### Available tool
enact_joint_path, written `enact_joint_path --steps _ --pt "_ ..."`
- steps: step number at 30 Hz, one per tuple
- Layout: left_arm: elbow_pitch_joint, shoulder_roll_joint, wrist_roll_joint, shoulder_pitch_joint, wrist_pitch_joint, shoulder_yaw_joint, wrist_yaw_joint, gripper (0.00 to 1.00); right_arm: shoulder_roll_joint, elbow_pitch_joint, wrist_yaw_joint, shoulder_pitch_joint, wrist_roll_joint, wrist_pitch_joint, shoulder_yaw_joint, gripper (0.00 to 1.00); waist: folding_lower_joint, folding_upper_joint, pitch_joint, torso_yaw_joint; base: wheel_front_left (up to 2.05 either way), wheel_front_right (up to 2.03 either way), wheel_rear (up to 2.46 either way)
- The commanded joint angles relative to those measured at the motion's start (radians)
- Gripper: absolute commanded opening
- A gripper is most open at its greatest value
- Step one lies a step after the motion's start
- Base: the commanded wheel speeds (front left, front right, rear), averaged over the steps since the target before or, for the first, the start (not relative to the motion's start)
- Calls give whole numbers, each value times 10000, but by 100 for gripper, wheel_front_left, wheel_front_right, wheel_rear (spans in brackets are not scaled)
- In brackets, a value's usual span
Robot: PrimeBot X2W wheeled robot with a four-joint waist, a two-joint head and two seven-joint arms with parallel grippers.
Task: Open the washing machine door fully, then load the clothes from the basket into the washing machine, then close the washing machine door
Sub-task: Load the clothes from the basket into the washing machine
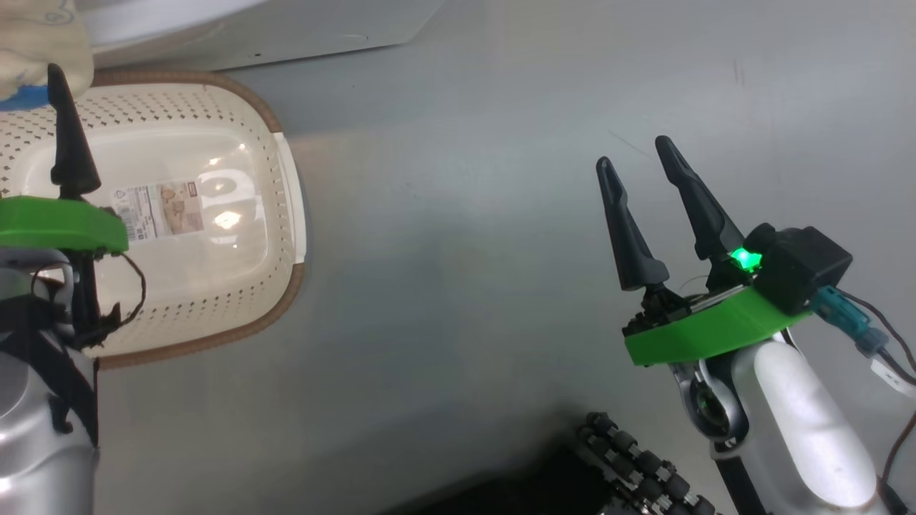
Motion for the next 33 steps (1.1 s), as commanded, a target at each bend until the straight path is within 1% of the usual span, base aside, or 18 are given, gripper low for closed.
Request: enact_joint_path --steps 1,15,25,27,28,30,31,32,33 --pt "-117 399 163 -172 -66 217 9 100 -68 -331 17 26 -11 -65 156 100 -1 0 173 5 0 0 0" --pt "304 582 481 -1453 -67 104 19 100 -68 -364 17 -120 -98 -65 266 100 -1 0 735 -64 0 0 0" --pt "-350 581 551 -2092 -67 429 274 100 -68 -379 17 -115 -126 -65 305 100 -1 0 971 -95 0 0 0" --pt "-522 536 579 -2116 -67 461 299 86 -68 -373 17 -124 -144 -65 291 100 -1 0 997 -76 0 0 0" --pt "-584 509 585 -2113 -67 474 302 82 -68 -366 17 -130 -151 -65 283 100 -1 0 1001 -64 0 0 0" --pt "-702 459 617 -2086 -67 486 309 79 -68 -340 17 -149 -162 -65 282 100 -1 0 994 -36 0 0 0" --pt "-758 433 634 -2061 -67 480 305 69 -68 -328 17 -163 -163 -65 288 100 -1 0 986 -21 0 0 0" --pt "-825 410 650 -2032 -67 477 302 65 -68 -323 17 -177 -158 -65 292 100 -1 0 975 -7 0 0 0" --pt "-897 383 655 -2003 -67 488 300 64 -68 -319 17 -186 -153 -65 291 100 -1 0 960 6 0 0 0"
